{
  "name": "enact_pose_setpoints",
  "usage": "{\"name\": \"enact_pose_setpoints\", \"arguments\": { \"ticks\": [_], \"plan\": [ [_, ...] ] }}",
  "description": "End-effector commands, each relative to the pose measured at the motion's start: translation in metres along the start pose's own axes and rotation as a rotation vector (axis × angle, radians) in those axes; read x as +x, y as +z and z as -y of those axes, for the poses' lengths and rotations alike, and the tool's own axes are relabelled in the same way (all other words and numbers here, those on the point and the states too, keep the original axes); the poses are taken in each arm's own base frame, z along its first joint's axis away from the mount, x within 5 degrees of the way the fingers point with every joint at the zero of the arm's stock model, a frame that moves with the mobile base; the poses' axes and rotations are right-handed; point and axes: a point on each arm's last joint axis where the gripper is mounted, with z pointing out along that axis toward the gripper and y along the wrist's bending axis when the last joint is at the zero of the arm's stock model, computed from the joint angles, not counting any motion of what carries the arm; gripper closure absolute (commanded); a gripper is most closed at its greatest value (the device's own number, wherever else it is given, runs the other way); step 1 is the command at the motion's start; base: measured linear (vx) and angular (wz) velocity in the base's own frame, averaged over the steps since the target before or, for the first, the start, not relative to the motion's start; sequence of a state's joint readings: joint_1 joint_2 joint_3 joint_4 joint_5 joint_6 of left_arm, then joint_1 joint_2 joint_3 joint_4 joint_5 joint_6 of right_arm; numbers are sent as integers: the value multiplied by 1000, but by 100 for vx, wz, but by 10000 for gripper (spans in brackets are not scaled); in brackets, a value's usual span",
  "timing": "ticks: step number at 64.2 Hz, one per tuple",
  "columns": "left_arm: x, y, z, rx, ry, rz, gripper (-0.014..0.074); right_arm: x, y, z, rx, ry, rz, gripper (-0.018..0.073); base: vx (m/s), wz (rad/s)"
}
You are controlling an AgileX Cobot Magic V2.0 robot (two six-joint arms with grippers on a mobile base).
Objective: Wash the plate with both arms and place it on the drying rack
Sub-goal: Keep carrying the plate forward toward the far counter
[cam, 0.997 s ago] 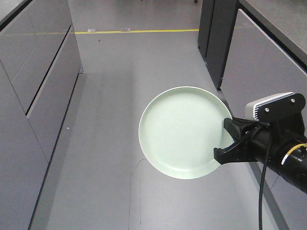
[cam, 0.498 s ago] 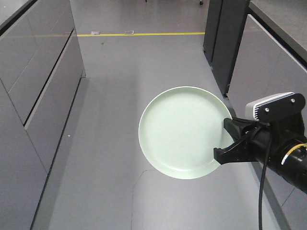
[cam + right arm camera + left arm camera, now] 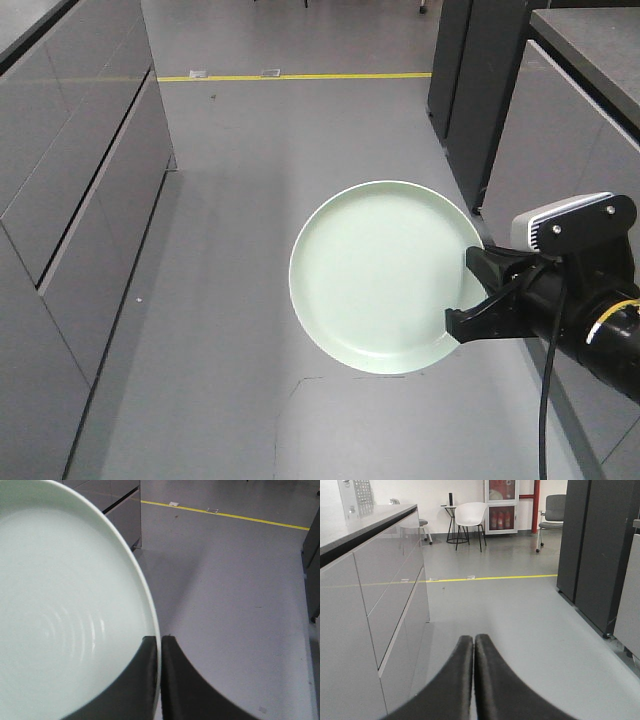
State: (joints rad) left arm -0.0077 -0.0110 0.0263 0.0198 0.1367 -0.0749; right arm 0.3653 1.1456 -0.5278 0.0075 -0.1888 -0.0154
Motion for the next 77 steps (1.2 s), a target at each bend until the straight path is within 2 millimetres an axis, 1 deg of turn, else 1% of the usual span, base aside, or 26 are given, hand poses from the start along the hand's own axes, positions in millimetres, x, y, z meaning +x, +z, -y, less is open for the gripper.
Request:
{"name": "enact_pose_setpoints", "arguments": {
  "ticks": [1,77],
  "plan": [
    [-2,-1,0,6,-12,73,598,-21,-5,1,3,-9,132,564,15,0],
    [-2,-1,0,6,-12,73,598,-21,-5,1,3,-9,132,564,13,-3]
  ]
}}
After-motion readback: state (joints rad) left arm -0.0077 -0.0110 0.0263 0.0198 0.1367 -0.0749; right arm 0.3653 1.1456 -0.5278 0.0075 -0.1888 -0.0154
